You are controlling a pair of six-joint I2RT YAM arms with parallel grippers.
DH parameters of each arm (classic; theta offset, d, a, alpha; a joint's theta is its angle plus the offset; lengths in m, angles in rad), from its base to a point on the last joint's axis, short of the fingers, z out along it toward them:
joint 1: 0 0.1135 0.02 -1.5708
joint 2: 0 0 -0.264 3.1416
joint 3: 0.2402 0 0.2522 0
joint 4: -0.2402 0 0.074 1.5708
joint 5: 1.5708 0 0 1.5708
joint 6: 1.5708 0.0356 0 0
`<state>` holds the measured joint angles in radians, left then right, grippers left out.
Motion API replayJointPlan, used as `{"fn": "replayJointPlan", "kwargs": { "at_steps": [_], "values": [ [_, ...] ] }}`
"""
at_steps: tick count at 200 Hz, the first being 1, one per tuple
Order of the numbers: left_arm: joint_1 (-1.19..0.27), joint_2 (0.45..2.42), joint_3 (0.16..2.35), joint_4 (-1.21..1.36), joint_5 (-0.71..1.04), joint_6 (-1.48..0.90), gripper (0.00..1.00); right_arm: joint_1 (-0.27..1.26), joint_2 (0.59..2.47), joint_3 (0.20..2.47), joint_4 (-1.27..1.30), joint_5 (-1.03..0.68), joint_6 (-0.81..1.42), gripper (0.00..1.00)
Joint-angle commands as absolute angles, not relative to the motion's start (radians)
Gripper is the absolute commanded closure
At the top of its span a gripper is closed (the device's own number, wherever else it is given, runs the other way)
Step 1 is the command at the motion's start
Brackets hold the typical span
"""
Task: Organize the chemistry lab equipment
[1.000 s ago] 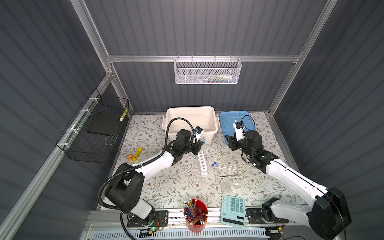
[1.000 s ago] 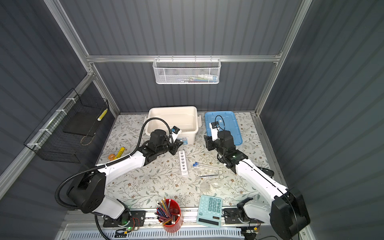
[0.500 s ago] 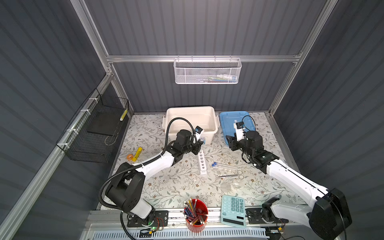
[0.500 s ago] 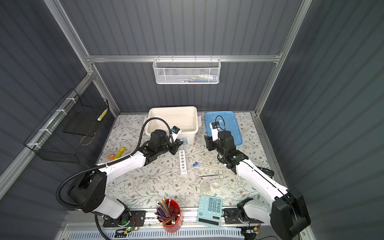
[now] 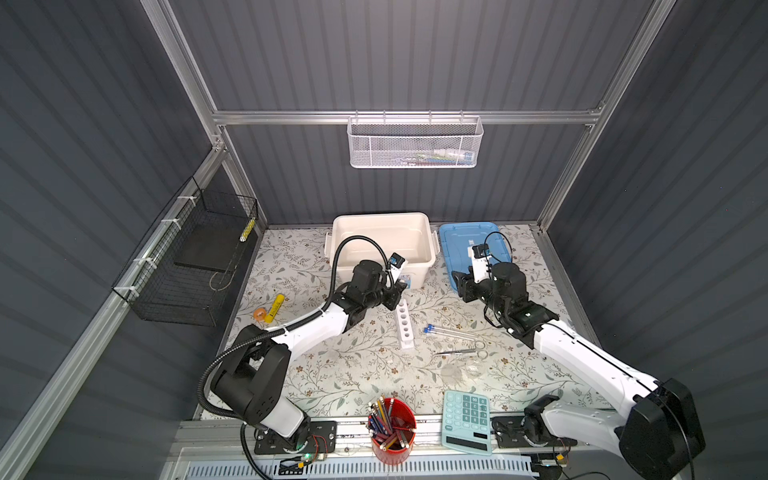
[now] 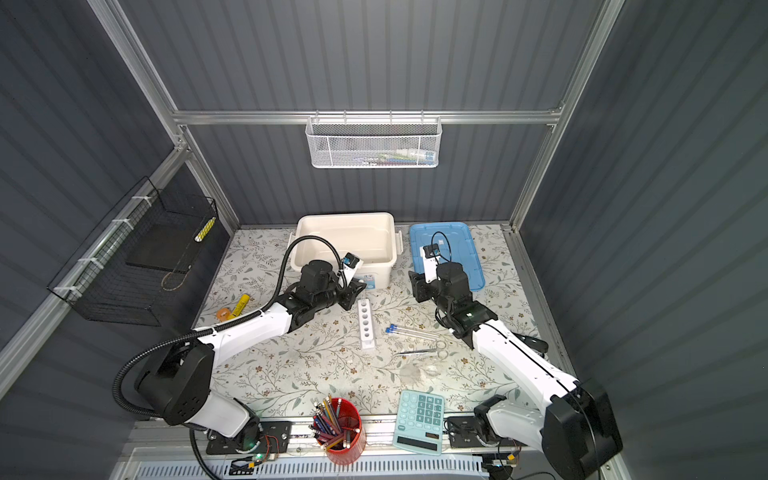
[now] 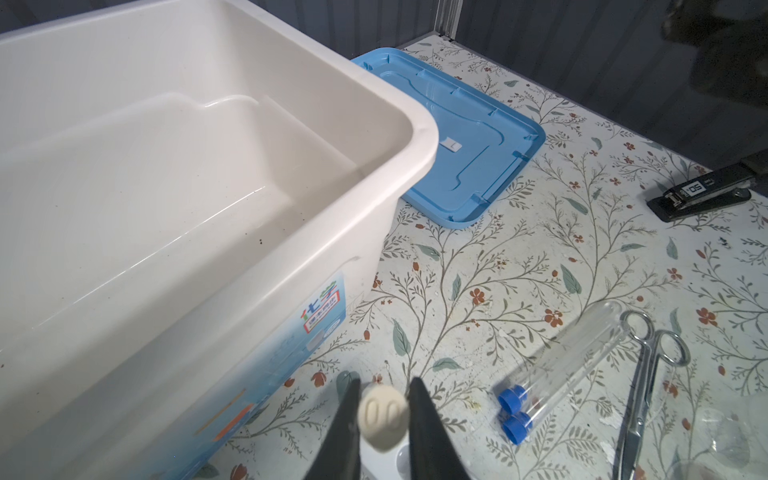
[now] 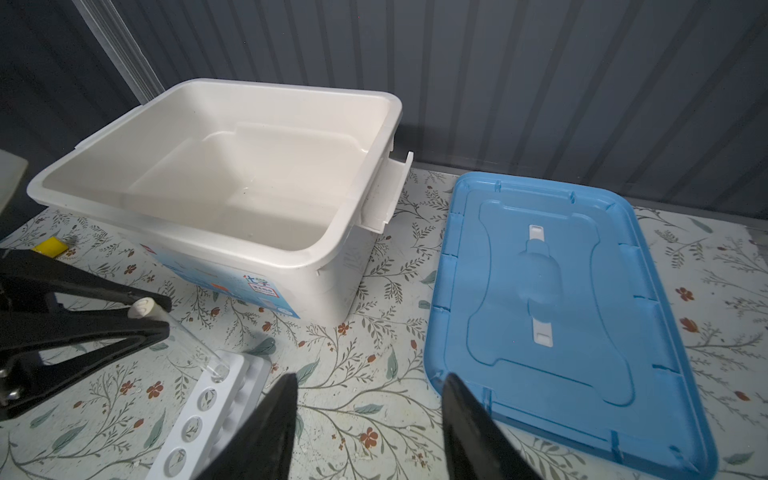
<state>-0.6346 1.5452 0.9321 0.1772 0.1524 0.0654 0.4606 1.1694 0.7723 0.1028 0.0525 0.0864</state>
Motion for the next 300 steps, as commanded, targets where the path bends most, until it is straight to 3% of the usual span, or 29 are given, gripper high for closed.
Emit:
{"fn": "replayJointPlan", "kwargs": {
  "at_steps": [1, 101, 145, 208, 225, 236, 262, 300],
  "values": [
    [-0.640, 1.541, 0.914, 0.160, 0.146, 0.076, 0.76, 0.456, 1.147, 0.762, 0.104, 0.058, 0.093, 0.43],
    [-0.639, 1.508, 0.919, 0.147, 0.147, 0.086, 0.68, 0.456, 1.142, 0.783, 0.041, 0.045, 0.064, 0.43],
    [-0.640, 1.441, 0.919, 0.119, 0.119, 0.097, 0.55, 0.455, 1.144, 0.845, -0.130, -0.008, -0.039, 0.41],
    [-0.639, 1.304, 0.931, 0.043, 0.036, 0.109, 0.47, 0.457, 1.224, 0.953, -0.411, -0.015, -0.165, 0.40],
    [-0.638, 1.250, 0.939, 0.020, 0.003, 0.109, 0.36, 0.456, 1.240, 0.955, -0.449, -0.020, -0.187, 0.41],
    [-0.637, 1.218, 0.943, 0.010, -0.022, 0.108, 0.24, 0.456, 1.248, 0.944, -0.450, -0.018, -0.192, 0.41],
    [-0.609, 1.155, 0.955, -0.022, -0.042, 0.092, 0.10, 0.456, 1.244, 0.901, -0.403, 0.008, -0.186, 0.43],
    [-0.466, 1.121, 0.965, -0.064, 0.067, 0.003, 0.01, 0.476, 1.301, 0.841, -0.366, 0.006, -0.243, 0.41]
  ]
}}
